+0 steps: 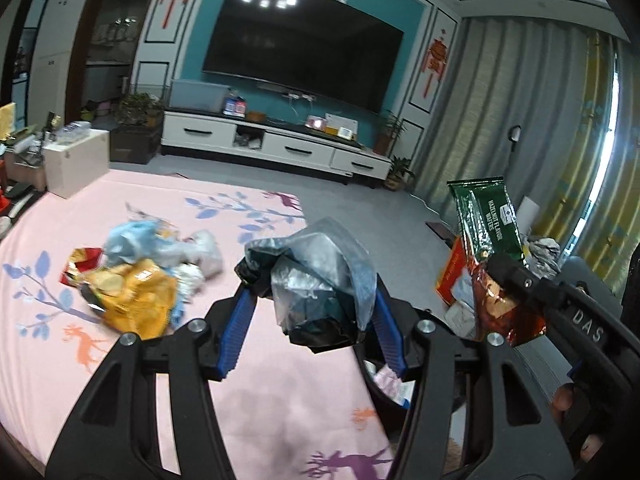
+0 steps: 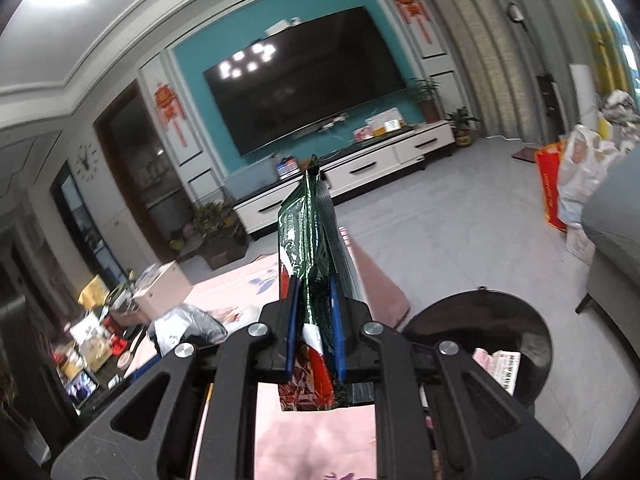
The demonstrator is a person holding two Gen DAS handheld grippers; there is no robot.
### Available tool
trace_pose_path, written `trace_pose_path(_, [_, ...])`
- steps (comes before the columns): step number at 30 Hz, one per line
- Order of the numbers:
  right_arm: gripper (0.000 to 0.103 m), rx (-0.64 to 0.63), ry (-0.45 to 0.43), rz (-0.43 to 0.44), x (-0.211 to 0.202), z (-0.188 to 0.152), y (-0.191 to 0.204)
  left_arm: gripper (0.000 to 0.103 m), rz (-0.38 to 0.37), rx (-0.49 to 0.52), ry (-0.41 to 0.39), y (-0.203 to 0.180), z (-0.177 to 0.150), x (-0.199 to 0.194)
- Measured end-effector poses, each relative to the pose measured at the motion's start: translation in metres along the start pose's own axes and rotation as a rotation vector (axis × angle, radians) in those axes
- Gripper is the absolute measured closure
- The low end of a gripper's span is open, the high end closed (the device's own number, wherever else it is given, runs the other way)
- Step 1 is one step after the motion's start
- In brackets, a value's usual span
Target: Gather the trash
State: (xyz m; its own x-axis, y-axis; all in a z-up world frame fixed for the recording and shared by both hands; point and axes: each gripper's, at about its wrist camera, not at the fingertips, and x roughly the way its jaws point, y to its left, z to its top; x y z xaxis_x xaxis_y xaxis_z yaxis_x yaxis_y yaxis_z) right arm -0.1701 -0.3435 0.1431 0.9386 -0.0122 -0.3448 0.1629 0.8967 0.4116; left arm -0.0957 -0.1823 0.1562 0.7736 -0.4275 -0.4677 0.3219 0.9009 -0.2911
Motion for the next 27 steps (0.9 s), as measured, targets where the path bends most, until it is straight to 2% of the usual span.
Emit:
trace_pose_path(5, [0.088,0.044,-0.025,-0.051,-0.005,0.004,-0.020,0.046,-0.080,0.007,0.065,-0.022,-0.009,0.022])
trace_pose_path(9, [0.088,0.074,-0.024,-0.091,-0.004,0.003,-0.033,0.046,-0.100,0.046,0.105,-0.039,-0.017,0.041])
trace_pose_path(13, [0.088,0.103,-0.007,-0.169,0.001,0.001,-0.051,0.046,-0.114,0.059,0.145,-0.049,-0.028,0.056])
trace_pose_path(20, [0.088,0.139,0.090,-0.291,0.025,-0.006,-0.083,0.046,-0.164,0.086,0.222,-0.068,-0.044,0.085])
trace_pose_path(23, [0.088,0.171,0.149,-0.347,0.042,-0.014,-0.100,0.046,-0.158,0.069,0.259,-0.072,-0.052,0.102])
trace_pose_path(27, [0.088,0.229,0.170,-0.357,0.048,-0.017,-0.119,0.046,-0.153,0.089,0.293,-0.076,-0.063,0.120])
